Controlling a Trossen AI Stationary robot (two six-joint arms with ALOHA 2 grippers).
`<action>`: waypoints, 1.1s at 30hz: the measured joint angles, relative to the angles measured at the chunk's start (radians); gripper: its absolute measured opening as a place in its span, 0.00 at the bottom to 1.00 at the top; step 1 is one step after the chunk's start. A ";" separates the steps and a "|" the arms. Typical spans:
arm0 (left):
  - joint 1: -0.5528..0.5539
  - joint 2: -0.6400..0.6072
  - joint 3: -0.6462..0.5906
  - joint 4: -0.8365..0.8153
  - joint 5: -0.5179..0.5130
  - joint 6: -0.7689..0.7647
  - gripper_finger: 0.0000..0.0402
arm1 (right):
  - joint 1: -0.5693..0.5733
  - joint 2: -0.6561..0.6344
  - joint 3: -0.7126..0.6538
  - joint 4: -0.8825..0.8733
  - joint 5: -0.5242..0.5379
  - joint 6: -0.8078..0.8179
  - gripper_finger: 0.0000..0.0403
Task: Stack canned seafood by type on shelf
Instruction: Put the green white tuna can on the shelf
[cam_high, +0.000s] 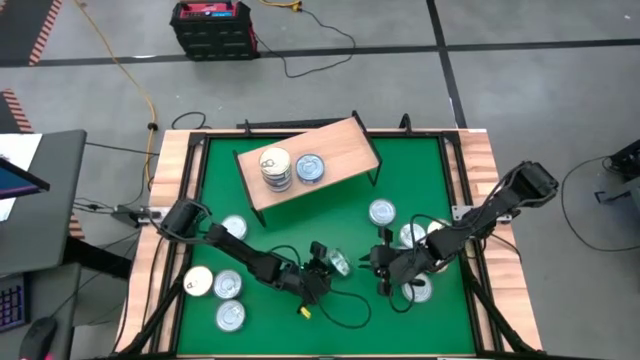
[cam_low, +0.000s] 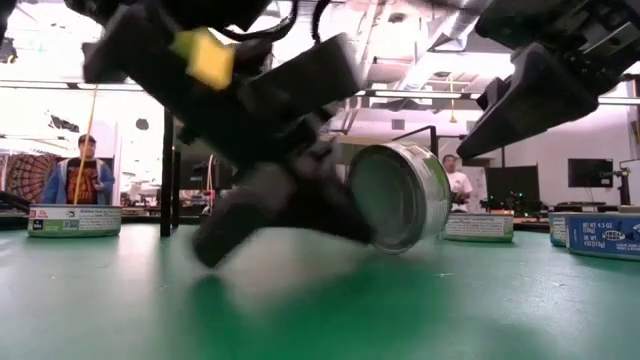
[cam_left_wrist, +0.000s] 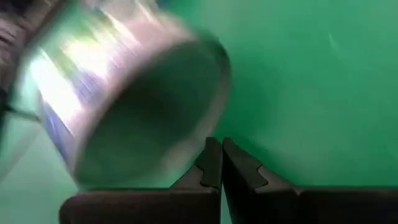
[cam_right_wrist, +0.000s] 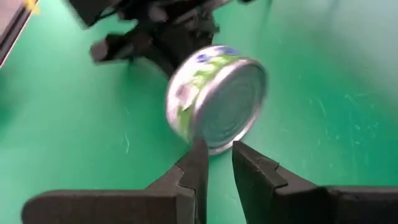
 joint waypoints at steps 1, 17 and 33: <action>-0.003 -0.014 -0.002 -0.031 0.009 -0.024 0.00 | 0.003 0.000 0.000 -0.001 0.000 0.000 0.25; -0.030 -0.183 0.013 -0.195 0.097 -0.232 0.19 | 0.027 -0.006 0.000 -0.052 -0.001 0.031 0.30; 0.033 -0.154 0.347 -0.517 0.107 0.227 0.59 | 0.133 -0.116 0.000 -0.299 0.085 0.249 0.57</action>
